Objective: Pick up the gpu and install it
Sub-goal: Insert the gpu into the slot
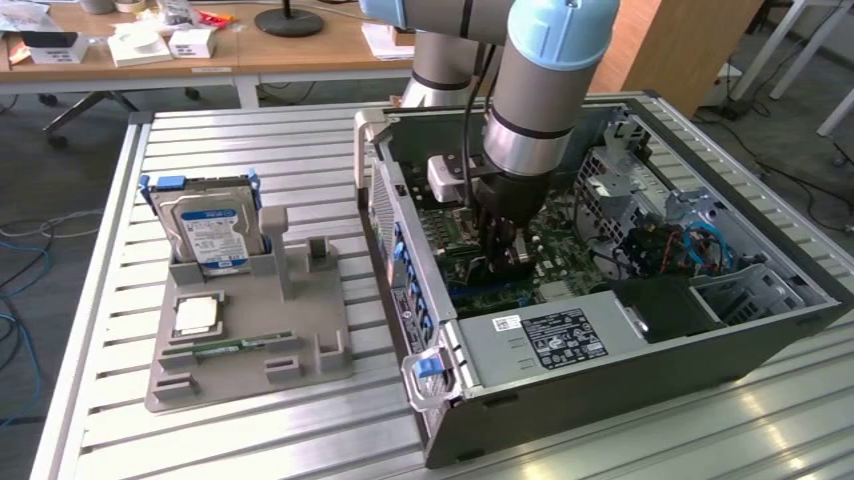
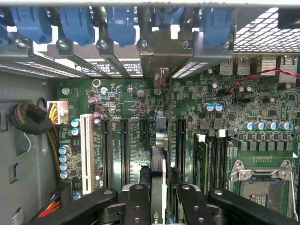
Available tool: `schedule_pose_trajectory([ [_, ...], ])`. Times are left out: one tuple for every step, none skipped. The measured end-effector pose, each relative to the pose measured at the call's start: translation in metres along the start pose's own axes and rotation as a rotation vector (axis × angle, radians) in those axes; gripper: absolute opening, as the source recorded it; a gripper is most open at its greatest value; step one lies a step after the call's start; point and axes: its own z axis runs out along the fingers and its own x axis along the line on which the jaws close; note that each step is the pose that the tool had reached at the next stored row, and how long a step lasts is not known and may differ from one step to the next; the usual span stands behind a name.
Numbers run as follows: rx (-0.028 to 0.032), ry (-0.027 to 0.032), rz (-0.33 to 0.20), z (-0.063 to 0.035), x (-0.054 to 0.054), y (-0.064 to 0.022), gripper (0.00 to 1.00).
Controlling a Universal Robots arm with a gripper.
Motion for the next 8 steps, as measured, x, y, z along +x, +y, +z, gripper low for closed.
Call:
schedule_pose_trajectory([
  [0.0000,0.0000,0.000,0.0000,0.0000,0.0000,0.26],
  [0.0000,-0.0001,0.000,0.0000,0.0000,0.0000,0.26],
  [0.0001,-0.0001,0.000,0.0000,0.0000,0.0001,0.26],
  [0.0002,-0.0001,0.000,0.0000,0.0000,0.0003,0.26],
  [0.0002,-0.0001,0.000,0.0000,0.0000,0.0003,0.26],
  [0.0001,-0.0002,0.000,0.0001,0.0000,0.0004,0.26],
  [0.0001,-0.0001,0.000,0.0001,0.0000,0.0004,0.26],
  [0.0000,-0.0001,0.000,0.0000,0.0000,0.0004,0.26],
])
